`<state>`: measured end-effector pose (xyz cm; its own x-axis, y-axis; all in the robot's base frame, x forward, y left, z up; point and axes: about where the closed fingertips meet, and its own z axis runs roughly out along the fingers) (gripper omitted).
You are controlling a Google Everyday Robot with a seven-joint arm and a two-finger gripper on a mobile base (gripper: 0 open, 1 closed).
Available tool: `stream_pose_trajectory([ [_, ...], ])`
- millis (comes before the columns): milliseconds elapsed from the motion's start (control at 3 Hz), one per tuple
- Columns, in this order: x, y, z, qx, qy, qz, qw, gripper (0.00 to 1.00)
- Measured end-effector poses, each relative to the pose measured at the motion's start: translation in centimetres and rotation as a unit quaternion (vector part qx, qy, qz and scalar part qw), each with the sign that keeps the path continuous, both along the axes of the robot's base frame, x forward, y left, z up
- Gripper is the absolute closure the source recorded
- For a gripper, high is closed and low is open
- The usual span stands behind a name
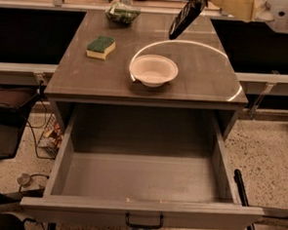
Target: Place rxbar chocolate into top drawer
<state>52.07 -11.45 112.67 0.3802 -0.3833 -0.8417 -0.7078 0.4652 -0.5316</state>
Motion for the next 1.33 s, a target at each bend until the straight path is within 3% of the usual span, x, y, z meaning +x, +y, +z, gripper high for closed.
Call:
stream_pose_trajectory([
  [333,0.0,0.0,0.0,0.000,0.000,0.000,1.0000,1.00],
  [667,-1.4,1.0,-2.1,0.000,0.012,0.005,0.9999,1.00],
  [1333,-5.5,3.2,-8.8,0.014,0.058,0.031,0.9977,1.00],
])
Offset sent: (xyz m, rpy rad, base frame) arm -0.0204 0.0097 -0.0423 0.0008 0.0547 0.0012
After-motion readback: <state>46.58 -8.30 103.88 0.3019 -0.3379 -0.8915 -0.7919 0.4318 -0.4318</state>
